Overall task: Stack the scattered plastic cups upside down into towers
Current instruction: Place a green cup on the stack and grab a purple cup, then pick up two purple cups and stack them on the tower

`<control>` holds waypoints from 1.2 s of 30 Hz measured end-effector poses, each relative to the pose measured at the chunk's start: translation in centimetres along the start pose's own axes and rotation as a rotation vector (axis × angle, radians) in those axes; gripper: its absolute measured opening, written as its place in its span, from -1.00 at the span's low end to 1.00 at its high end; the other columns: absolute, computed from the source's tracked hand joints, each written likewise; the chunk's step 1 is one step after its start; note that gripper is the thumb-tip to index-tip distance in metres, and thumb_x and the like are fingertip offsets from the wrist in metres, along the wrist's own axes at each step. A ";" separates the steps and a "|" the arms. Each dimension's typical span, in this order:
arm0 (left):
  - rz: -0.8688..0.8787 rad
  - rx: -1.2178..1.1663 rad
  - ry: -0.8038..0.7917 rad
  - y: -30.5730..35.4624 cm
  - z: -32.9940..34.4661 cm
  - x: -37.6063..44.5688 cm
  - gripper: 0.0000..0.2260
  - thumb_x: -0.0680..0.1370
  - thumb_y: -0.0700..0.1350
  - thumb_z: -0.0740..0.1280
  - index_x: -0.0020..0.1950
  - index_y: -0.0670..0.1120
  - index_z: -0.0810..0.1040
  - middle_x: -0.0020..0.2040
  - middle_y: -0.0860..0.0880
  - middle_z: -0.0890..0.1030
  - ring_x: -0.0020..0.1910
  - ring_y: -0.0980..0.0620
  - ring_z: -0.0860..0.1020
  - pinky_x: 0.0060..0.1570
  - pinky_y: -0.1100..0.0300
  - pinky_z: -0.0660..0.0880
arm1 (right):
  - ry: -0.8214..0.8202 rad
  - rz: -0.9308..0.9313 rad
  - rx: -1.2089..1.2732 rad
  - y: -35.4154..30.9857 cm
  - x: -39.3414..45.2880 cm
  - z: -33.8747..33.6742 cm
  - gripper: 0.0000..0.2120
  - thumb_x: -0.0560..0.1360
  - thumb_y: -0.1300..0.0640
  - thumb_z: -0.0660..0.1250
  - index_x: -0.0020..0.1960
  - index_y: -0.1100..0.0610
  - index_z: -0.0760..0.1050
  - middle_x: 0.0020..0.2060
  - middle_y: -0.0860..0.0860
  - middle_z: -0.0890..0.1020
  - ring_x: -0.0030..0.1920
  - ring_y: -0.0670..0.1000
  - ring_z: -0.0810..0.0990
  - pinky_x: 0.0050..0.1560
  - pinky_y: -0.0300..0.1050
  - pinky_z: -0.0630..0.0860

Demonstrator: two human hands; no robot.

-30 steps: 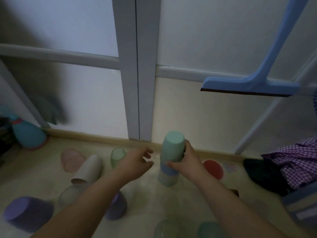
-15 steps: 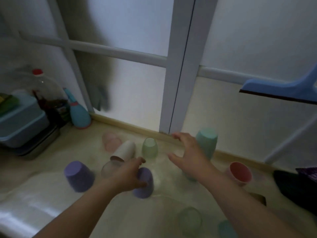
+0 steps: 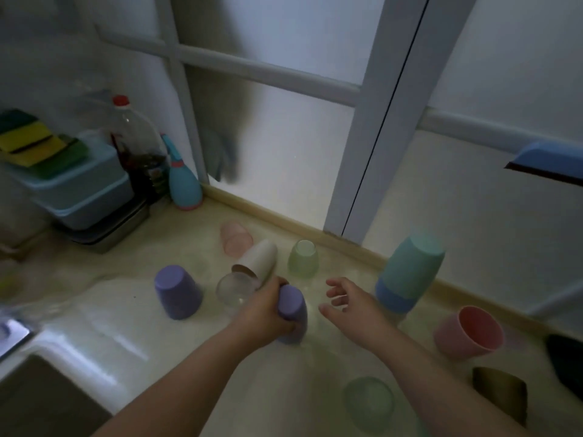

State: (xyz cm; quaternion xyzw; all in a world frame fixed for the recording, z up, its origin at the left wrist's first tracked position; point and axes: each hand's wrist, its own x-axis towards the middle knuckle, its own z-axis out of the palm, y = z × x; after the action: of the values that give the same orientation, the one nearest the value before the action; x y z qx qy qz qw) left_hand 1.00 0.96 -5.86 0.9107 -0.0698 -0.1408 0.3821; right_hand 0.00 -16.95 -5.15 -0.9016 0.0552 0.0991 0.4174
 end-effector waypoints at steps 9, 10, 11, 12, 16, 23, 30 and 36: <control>0.040 -0.050 0.318 2.1 -11.3 -0.4 -0.45 0.25 -0.04 0.53 0.15 0.02 0.36 0.02 0.05 0.49 0.01 0.03 0.48 -0.04 0.12 0.42 | -0.085 -0.052 0.059 -5.5 4.7 2.9 -0.56 0.44 0.06 0.37 0.27 0.11 0.37 -0.01 -0.02 0.51 -0.06 -0.02 0.52 -0.11 -0.18 0.41; 0.041 -0.048 0.328 1.8 -12.3 0.0 -0.46 0.26 -0.06 0.53 0.15 0.02 0.37 0.01 0.06 0.48 0.00 0.04 0.47 -0.05 0.14 0.41 | -0.082 -0.055 0.060 -6.1 5.1 3.5 -0.57 0.44 0.07 0.36 0.27 0.11 0.38 -0.01 -0.02 0.51 -0.07 -0.02 0.51 -0.11 -0.18 0.41; 0.050 -0.056 0.333 1.5 -13.3 0.4 -0.47 0.26 -0.07 0.53 0.14 0.02 0.37 0.00 0.06 0.47 0.00 0.04 0.47 -0.05 0.15 0.41 | -0.080 -0.057 0.059 -6.6 5.5 4.1 -0.57 0.44 0.08 0.36 0.26 0.11 0.38 -0.02 -0.03 0.51 -0.08 -0.03 0.51 -0.13 -0.20 0.41; 0.057 -0.065 0.333 1.0 -14.3 0.9 -0.48 0.27 -0.08 0.53 0.13 0.02 0.37 0.00 0.05 0.47 0.00 0.04 0.47 -0.06 0.15 0.41 | -0.082 -0.057 0.055 -7.0 5.9 4.6 -0.58 0.44 0.08 0.36 0.26 0.10 0.37 -0.02 -0.03 0.50 -0.09 -0.04 0.50 -0.16 -0.22 0.41; 0.069 -0.075 0.330 -2.6 -17.4 3.0 -0.50 0.27 -0.06 0.53 0.09 0.04 0.35 0.01 0.03 0.48 0.00 0.02 0.48 -0.09 0.16 0.39 | -0.023 -0.043 0.019 -9.0 7.9 6.9 -0.54 0.42 0.06 0.37 0.28 0.09 0.38 0.05 0.00 0.53 -0.04 -0.03 0.51 -0.11 -0.23 0.47; 0.008 -0.071 0.340 -10.2 -22.2 4.3 -0.46 0.26 -0.07 0.54 0.14 0.03 0.37 0.02 0.05 0.48 0.01 0.04 0.47 -0.03 0.16 0.39 | -0.340 -0.383 -0.154 -16.2 8.9 13.4 -0.25 0.27 -0.03 0.51 0.37 0.03 0.26 0.19 -0.01 0.43 0.16 -0.07 0.43 0.17 -0.27 0.40; -0.049 -0.095 0.335 -15.1 -24.5 3.6 -0.47 0.26 -0.06 0.54 0.10 0.10 0.33 0.02 0.08 0.45 0.02 0.07 0.43 -0.05 0.17 0.37 | -0.534 -0.353 -0.411 -16.9 10.8 20.0 -0.17 0.22 0.07 0.51 0.40 0.07 0.22 0.31 0.04 0.38 0.28 0.02 0.41 0.25 -0.19 0.37; -0.086 -0.081 0.333 -16.3 -24.6 2.8 -0.42 0.24 -0.04 0.55 0.17 0.06 0.35 0.03 0.06 0.47 0.03 0.02 0.47 -0.02 0.11 0.45 | -0.507 -0.321 -0.343 -16.8 10.3 19.8 -0.31 0.20 0.10 0.52 0.27 0.10 0.34 0.14 0.01 0.52 0.10 0.00 0.51 0.00 -0.23 0.41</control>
State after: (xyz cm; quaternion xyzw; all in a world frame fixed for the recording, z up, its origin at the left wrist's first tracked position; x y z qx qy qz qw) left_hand 11.58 28.35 -1.69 0.9074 0.0393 -0.0068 0.4184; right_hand 10.46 8.80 -7.52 -0.9026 -0.2103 0.2607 0.2704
